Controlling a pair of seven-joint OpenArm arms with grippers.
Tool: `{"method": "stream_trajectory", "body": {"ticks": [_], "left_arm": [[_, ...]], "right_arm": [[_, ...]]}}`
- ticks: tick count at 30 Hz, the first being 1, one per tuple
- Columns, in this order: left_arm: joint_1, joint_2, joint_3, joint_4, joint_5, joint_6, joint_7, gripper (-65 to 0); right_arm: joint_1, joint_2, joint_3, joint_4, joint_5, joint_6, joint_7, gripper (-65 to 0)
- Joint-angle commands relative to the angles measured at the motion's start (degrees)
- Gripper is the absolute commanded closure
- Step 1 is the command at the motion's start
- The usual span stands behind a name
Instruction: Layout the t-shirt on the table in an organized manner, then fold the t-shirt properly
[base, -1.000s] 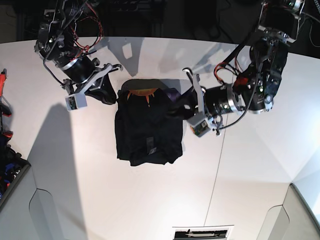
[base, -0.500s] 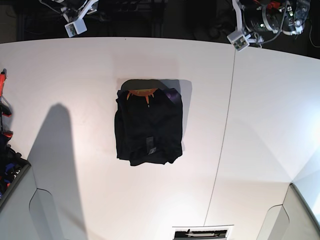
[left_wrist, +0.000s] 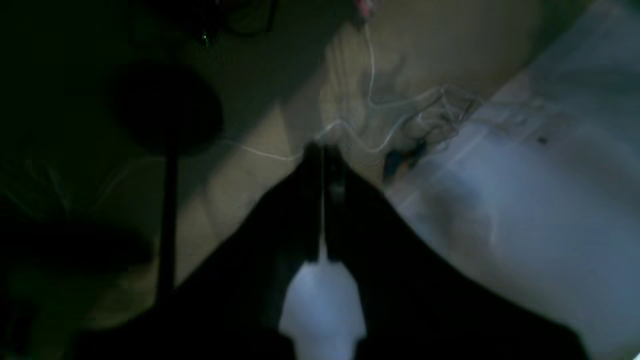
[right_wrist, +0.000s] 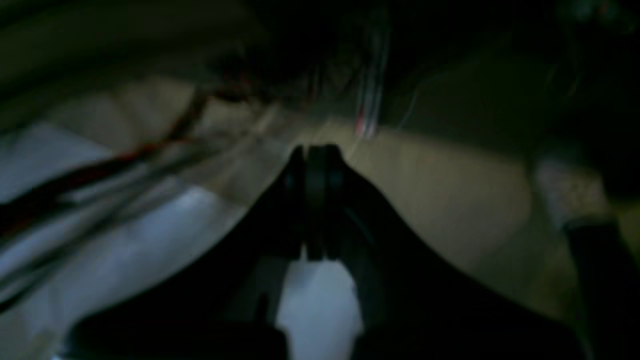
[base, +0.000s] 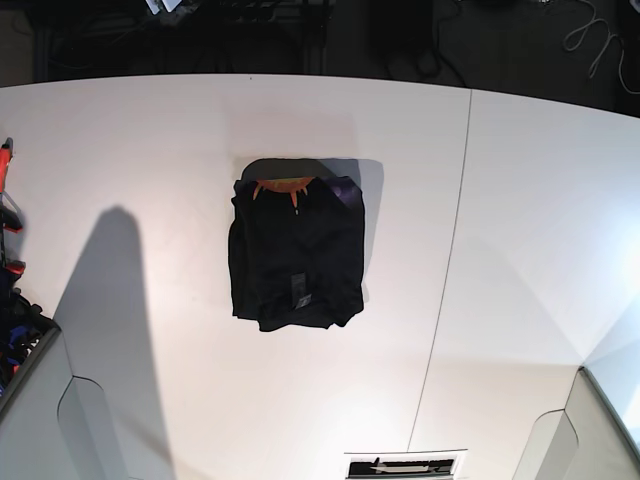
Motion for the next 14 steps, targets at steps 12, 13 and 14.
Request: {"method": "stream_trajectory", "body": {"ticks": [12,13,14], "left_arm": [[-23.3,14.4,16.0,-34.1,-1.2,9.9,-0.2,-1.3],[-23.9,15.5,16.0,-34.8,-1.2,9.9,-0.2,-1.3],[-24.2,16.3,16.0,-35.1,-1.2,9.9,-0.3,-1.3]], "right_arm": [[18.4,0.2,-0.5,-32.6,-4.9,-3.9,-5.2,0.0],[18.8,0.1,-0.5,-32.5,-4.9,-3.6,-5.2,0.0],[19.2,0.1,-0.5,-32.3,-4.7,-3.3,-5.2,0.0]]}}
